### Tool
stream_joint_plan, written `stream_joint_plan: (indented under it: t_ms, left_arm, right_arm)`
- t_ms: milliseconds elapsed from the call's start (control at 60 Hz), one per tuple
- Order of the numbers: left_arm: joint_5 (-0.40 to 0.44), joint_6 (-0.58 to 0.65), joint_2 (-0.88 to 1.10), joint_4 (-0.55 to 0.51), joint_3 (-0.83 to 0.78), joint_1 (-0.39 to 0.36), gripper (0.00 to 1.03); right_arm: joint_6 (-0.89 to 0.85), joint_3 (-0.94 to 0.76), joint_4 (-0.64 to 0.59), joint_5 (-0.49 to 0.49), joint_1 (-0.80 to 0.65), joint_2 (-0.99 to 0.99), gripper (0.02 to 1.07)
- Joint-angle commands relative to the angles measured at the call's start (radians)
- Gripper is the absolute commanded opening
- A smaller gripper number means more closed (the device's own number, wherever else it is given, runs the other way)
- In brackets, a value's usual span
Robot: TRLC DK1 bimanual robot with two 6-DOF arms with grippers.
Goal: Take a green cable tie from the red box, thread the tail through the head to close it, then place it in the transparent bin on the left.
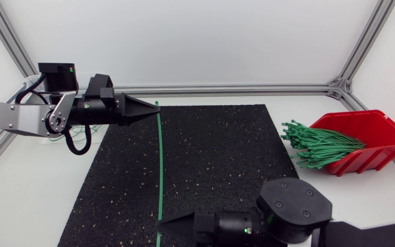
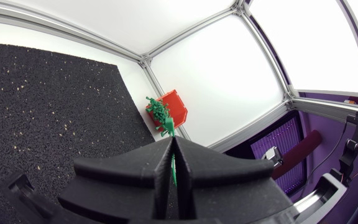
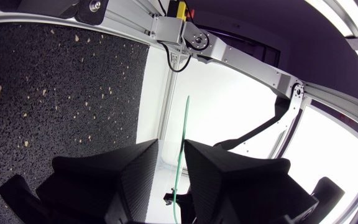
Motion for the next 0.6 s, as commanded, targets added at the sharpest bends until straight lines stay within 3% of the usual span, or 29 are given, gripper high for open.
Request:
stream_joint_plan:
  t_ms: [0, 433, 533, 583]
  left_arm:
    - [0.013, 0.012, 0.016, -0.007, 0.031, -0.003, 0.04]
    - [0.015, 0.012, 0.016, -0.007, 0.031, -0.006, 0.04]
    - [0.015, 0.012, 0.017, -0.008, 0.031, -0.006, 0.04]
    - [0.015, 0.012, 0.017, -0.007, 0.03, -0.007, 0.04]
  right_arm:
    - [0.008, -0.001, 0.01, 0.0, -0.004, -0.013, 0.34]
    - [0.008, 0.009, 0.01, 0.0, -0.012, -0.01, 0.2]
    - [0.008, 0.018, 0.008, 0.0, -0.018, -0.007, 0.07]
    - [0.008, 0.021, 0.01, 0.002, -0.021, -0.005, 0.07]
